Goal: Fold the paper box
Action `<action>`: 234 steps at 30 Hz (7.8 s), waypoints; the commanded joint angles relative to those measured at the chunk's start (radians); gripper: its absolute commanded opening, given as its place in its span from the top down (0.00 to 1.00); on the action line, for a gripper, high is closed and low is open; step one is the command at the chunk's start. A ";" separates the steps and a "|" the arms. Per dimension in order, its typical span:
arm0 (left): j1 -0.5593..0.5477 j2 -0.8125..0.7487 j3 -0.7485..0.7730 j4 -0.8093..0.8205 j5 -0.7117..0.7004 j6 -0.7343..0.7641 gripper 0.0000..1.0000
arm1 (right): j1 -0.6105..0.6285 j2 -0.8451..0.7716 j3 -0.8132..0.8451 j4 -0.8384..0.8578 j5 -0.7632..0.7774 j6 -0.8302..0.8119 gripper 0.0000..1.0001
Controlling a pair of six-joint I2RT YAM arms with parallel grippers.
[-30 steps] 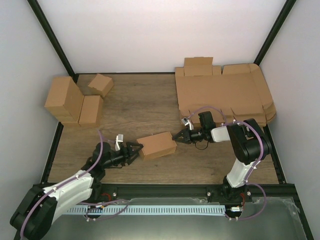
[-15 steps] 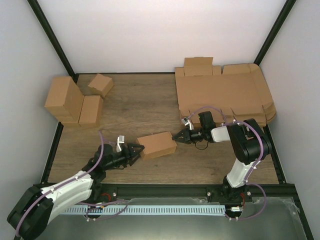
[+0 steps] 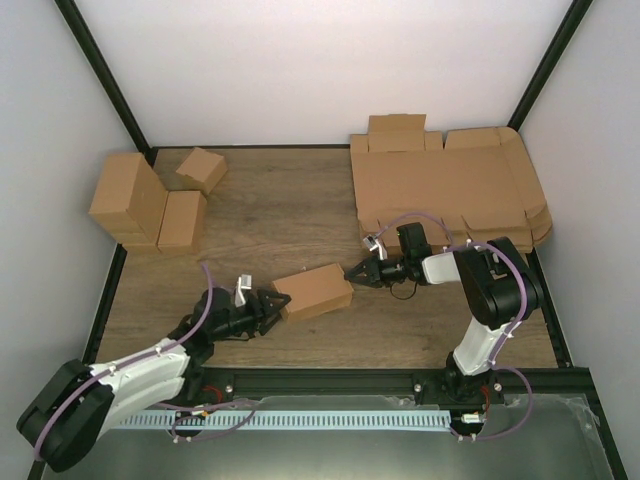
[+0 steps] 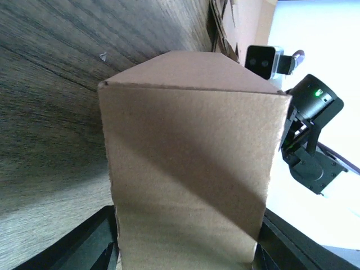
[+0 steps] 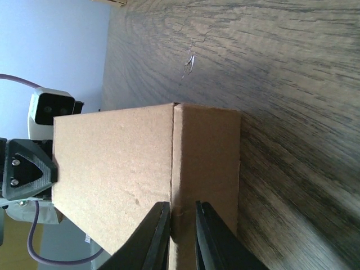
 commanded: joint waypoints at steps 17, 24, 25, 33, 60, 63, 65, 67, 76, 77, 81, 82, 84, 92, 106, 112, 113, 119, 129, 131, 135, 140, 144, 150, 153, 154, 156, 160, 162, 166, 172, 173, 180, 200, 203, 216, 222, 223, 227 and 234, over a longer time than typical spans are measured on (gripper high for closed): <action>0.036 -0.197 0.049 -0.078 -0.288 0.003 0.55 | -0.007 -0.300 0.117 -0.165 0.234 0.048 0.59; 0.169 -0.426 0.053 -0.275 -0.553 0.006 0.56 | -0.008 -0.444 0.141 -0.208 0.323 0.058 0.59; 0.181 -0.467 0.044 -0.290 -0.594 0.002 0.56 | -0.008 -0.457 0.139 -0.216 0.325 0.056 0.59; 0.365 -0.651 0.017 -0.355 -0.688 0.019 0.57 | -0.008 -0.497 0.095 -0.238 0.303 0.039 0.59; 0.858 -0.171 0.044 0.096 -0.319 0.087 0.55 | -0.008 -0.535 0.061 -0.242 0.245 0.029 0.60; 0.868 -0.125 0.044 0.142 -0.311 0.085 0.55 | -0.008 -0.533 0.067 -0.243 0.245 0.028 0.60; 0.873 -0.072 0.045 0.179 -0.301 0.082 0.55 | -0.008 -0.528 0.071 -0.247 0.245 0.026 0.60; 0.879 -0.027 0.045 0.210 -0.296 0.079 0.55 | -0.008 -0.526 0.080 -0.256 0.244 0.022 0.60; 0.894 0.084 0.072 0.285 -0.311 0.078 0.55 | -0.007 -0.531 0.098 -0.280 0.246 0.023 0.61; 0.897 0.103 0.075 0.301 -0.308 0.074 0.55 | -0.008 -0.530 0.102 -0.284 0.245 0.023 0.61; 0.906 0.156 0.099 0.334 -0.308 0.072 0.55 | -0.007 -0.539 0.109 -0.303 0.251 0.016 0.61; 0.908 0.166 0.104 0.341 -0.309 0.074 0.55 | -0.008 -0.541 0.109 -0.307 0.252 0.014 0.61; 0.915 0.181 0.117 0.342 -0.316 0.080 0.55 | -0.008 -0.548 0.108 -0.314 0.257 0.013 0.61; 0.922 0.295 0.153 0.421 -0.297 0.052 0.55 | -0.009 -0.562 0.099 -0.322 0.258 0.015 0.61; 0.921 0.327 0.193 0.348 -0.277 0.049 0.17 | -0.008 -0.554 0.107 -0.313 0.253 0.024 0.61; 0.919 0.248 0.188 0.212 -0.302 0.057 0.00 | -0.008 -0.555 0.106 -0.309 0.250 0.030 0.61; 0.918 0.236 0.191 0.182 -0.308 0.058 0.00 | -0.009 -0.553 0.103 -0.306 0.248 0.030 0.61; 0.919 0.200 0.214 0.019 -0.311 0.063 0.00 | -0.009 -0.550 0.104 -0.304 0.242 0.029 0.61; 0.918 0.379 0.282 0.051 -0.223 0.088 0.05 | -0.008 -0.552 0.102 -0.310 0.239 0.025 0.61; 0.915 0.366 0.290 0.049 -0.229 0.090 0.07 | -0.008 -0.554 0.099 -0.310 0.241 0.025 0.61; 0.914 0.310 0.317 -0.010 -0.274 0.116 0.07 | -0.008 -0.548 0.097 -0.305 0.239 0.029 0.61; 0.914 0.363 0.364 -0.013 -0.253 0.124 0.08 | -0.008 -0.538 0.097 -0.297 0.233 0.031 0.61; 0.914 0.404 0.377 0.018 -0.251 0.110 0.08 | -0.008 -0.542 0.096 -0.302 0.233 0.028 0.61; 0.913 0.444 0.426 0.013 -0.246 0.106 0.07 | -0.008 -0.538 0.100 -0.306 0.234 0.027 0.61; 0.911 0.452 0.430 0.009 -0.248 0.101 0.06 | -0.008 -0.536 0.102 -0.306 0.233 0.026 0.61; 0.910 0.455 0.429 0.006 -0.250 0.100 0.05 | -0.008 -0.535 0.104 -0.305 0.233 0.026 0.61; 0.910 0.462 0.428 -0.002 -0.250 0.100 0.02 | -0.008 -0.534 0.104 -0.304 0.231 0.027 0.61; 0.909 0.461 0.419 -0.015 -0.247 0.098 0.00 | -0.009 -0.533 0.106 -0.305 0.230 0.025 0.61; 0.908 0.446 0.415 -0.051 -0.255 0.097 0.00 | -0.008 -0.532 0.106 -0.305 0.229 0.023 0.61; 0.906 0.388 0.391 -0.105 -0.276 0.095 0.00 | -0.008 -0.533 0.106 -0.300 0.226 0.026 0.61; 0.908 0.311 0.364 -0.152 -0.281 0.099 0.00 | -0.007 -0.530 0.104 -0.297 0.222 0.028 0.61; 0.907 0.305 0.364 -0.161 -0.280 0.101 0.00 | -0.009 -0.531 0.103 -0.297 0.222 0.029 0.61; 0.906 0.272 0.362 -0.151 -0.303 0.086 0.13 | -0.008 -0.538 0.094 -0.300 0.221 0.026 0.61; 0.904 0.424 0.429 -0.024 -0.272 0.071 0.16 | -0.007 -0.530 0.093 -0.303 0.217 0.024 0.61; 0.903 0.428 0.435 -0.022 -0.277 0.071 0.16 | -0.009 -0.532 0.091 -0.303 0.218 0.024 0.61; 0.903 0.378 0.420 -0.074 -0.273 0.082 0.07 | -0.008 -0.529 0.092 -0.300 0.219 0.020 0.61; 0.897 0.223 0.397 -0.226 -0.246 0.143 0.00 | -0.008 -0.569 0.090 -0.298 0.256 -0.024 0.52; 0.898 0.183 0.399 -0.266 -0.249 0.168 0.00 | -0.008 -0.583 0.089 -0.303 0.278 -0.036 0.50; 0.895 0.059 0.432 -0.426 -0.199 0.328 0.00 | -0.008 -0.667 0.050 -0.287 0.405 -0.080 0.36; 0.828 -0.004 0.442 -0.434 0.012 0.635 0.00 | -0.008 -0.848 -0.118 -0.112 0.588 -0.153 0.00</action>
